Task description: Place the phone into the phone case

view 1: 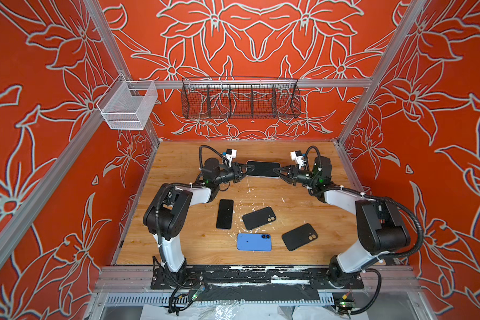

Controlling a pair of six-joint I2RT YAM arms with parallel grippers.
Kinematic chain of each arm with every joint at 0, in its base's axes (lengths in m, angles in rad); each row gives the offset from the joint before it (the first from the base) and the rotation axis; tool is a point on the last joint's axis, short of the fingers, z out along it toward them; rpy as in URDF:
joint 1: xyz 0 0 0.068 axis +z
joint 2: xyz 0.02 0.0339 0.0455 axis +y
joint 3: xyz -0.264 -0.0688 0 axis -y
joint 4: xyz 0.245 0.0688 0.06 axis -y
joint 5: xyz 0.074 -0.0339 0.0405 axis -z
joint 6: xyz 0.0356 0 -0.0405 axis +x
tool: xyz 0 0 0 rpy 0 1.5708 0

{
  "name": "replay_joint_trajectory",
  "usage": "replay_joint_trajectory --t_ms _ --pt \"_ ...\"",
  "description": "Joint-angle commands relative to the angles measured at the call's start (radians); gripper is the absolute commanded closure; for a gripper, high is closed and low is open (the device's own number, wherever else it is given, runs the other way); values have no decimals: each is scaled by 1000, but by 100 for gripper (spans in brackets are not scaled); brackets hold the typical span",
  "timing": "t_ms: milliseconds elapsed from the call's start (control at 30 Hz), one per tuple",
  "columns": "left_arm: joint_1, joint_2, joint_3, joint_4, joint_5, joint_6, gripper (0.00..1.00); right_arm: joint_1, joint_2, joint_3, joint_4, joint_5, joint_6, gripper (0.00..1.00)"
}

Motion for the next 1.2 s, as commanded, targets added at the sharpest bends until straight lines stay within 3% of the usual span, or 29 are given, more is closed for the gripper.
replay_joint_trajectory --t_ms 0,67,233,333,633,867,1167 --pt "7 22 -4 44 -8 24 100 -10 -43 6 87 3 34 100" --pt "7 24 -1 54 -7 15 100 -10 -43 2 106 -2 46 100" --pt "7 27 -1 90 -2 -10 61 -10 -39 -13 102 -1 38 100" --pt "5 24 1 91 0 -13 52 -10 -37 -15 66 7 8 100" --pt "-24 19 44 62 16 -11 55 -10 -4 -19 91 5 14 100" --pt "-40 23 74 57 55 -18 66 -10 36 -9 95 -34 28 100" --pt "-63 25 99 37 80 -14 67 -9 34 -11 33 -9 -17 100"
